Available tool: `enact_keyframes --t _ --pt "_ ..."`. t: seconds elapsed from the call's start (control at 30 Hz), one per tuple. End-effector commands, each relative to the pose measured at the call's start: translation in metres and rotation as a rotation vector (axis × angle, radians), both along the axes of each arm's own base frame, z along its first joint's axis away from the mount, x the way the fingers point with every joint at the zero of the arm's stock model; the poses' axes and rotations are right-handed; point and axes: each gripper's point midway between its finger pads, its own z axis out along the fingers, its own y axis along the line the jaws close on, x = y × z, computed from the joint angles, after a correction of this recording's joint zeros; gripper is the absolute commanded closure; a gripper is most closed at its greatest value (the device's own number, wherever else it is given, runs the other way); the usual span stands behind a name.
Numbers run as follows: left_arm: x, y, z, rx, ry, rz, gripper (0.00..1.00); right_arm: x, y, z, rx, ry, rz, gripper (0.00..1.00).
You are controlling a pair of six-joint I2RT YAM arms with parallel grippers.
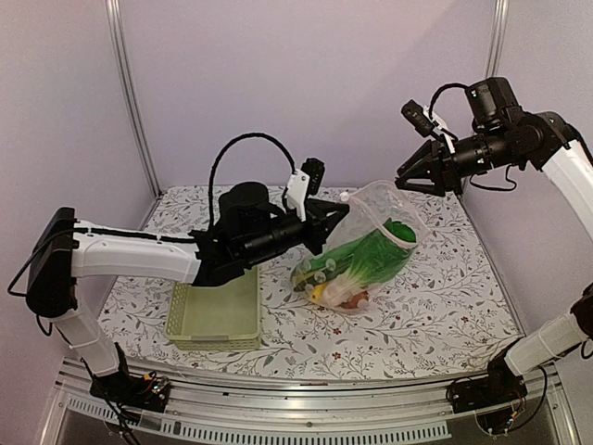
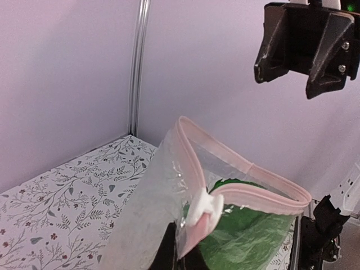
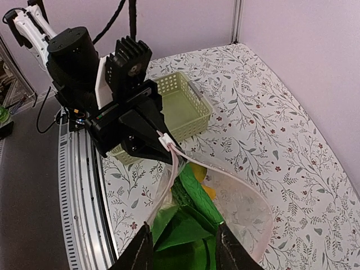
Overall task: Place the food in the zip-top bag and seal the zipper
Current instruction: Pass from the right arm to the left, then pass from the left arm to the right
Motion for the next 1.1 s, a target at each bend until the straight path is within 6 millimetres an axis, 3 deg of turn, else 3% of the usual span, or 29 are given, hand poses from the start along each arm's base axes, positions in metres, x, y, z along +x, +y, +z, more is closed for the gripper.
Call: enact_keyframes --t 0.0,0.27,0.6,0.7,0.87,0.97,1.07 --pt "0.002 0.006 -0.009 0.005 0.064 0.018 1.00 -0.009 0.007 -0.023 -0.020 0.076 0.059 0.63" --pt "-0.003 0.011 -0.009 -0.003 0.081 0.015 1.00 -0.029 0.029 -0.056 -0.088 0.124 0.145 0.64" --pt "-0.019 0.013 0.009 -0.025 0.061 -0.018 1.00 -0.019 0.050 -0.088 -0.185 0.160 0.135 0.64" --pt "-0.024 0.010 0.010 -0.012 0.053 -0.036 1.00 -0.013 0.054 -0.088 -0.188 0.153 0.127 0.71" --pt "-0.033 0.004 0.008 0.015 0.045 -0.079 0.99 -0.006 0.057 -0.078 -0.178 0.122 0.108 1.00" --pt "-0.035 0.004 0.008 0.019 0.039 -0.083 0.85 -0.007 0.057 -0.074 -0.173 0.109 0.115 1.00" --pt "-0.033 0.006 0.011 0.027 0.023 -0.064 0.81 -0.012 0.057 -0.071 -0.166 0.104 0.137 1.00"
